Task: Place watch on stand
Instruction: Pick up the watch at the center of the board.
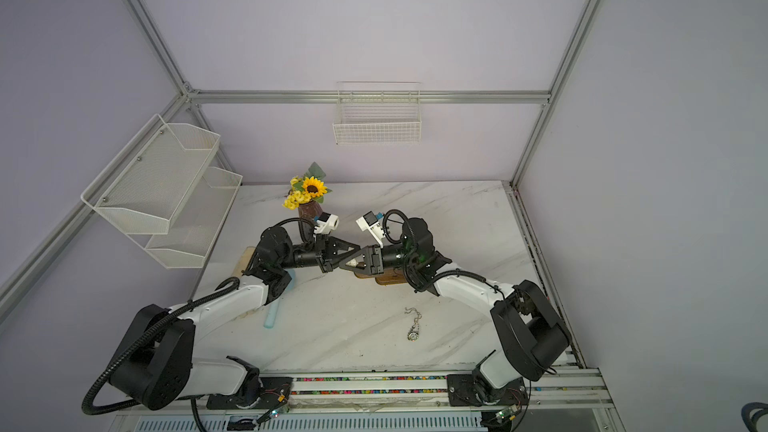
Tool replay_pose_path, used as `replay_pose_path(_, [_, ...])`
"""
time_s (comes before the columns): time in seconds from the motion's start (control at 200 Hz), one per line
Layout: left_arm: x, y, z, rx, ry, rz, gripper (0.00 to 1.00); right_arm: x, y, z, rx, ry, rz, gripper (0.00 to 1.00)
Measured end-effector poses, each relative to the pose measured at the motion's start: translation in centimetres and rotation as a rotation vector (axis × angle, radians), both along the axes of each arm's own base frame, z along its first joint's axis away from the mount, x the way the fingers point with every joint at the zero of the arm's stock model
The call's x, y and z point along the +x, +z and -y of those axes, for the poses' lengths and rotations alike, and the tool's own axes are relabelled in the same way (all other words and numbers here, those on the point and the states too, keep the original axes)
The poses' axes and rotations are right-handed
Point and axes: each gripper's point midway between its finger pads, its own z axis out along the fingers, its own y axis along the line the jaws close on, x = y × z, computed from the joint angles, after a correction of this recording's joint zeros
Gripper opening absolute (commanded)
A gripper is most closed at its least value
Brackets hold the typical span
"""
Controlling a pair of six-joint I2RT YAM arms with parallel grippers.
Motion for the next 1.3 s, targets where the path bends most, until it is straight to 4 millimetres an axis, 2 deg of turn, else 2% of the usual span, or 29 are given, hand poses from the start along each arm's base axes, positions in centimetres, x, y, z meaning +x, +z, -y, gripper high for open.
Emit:
replay_pose_path(0.2, [0.3,-0.4,0.2,-0.024,-0.015,-0.036,0.14,0.2,-0.5,0.1,-0.01,-0.016,0.0,0.35])
replay_pose_path(0.45, [0.4,-2.4,0.2,-0.049,-0.04,-0.086,0.14,0.3,-2.4,0.2,-0.057,-0.042,-0.033,0.34])
replay_pose_path(0.765, [0.0,-2.4,0.1,-0.059,-0.059,-0.073,0.14,0.2,-2.7,0.3,-0.078,-0.058,-0.009,0.33])
replay_pose_path(0.88, [-0.1,-2.4,0.1,-0.059,-0.064,-0.065,0.14,0.3,-2.8,0.4,-0.103,-0.076,0.015,0.39])
replay_pose_path(0.98, [0.3,-1.9,-0.1,-0.071,-0.041,-0.038,0.15,0.4,-2.3,0.4,-0.135,-0.103,0.064,0.4])
replay_pose_path(1.135, [1.4,-1.0,-1.3,-0.089,0.019,-0.042,0.15,2.0,-5.8,1.8,-0.294,-0.217,0.07,0.4])
replay_pose_path(1.3, [1.2,-1.6,-1.2,-0.083,0.015,-0.08,0.15,2.4,-6.5,2.2,-0.328,-0.235,0.074,0.41])
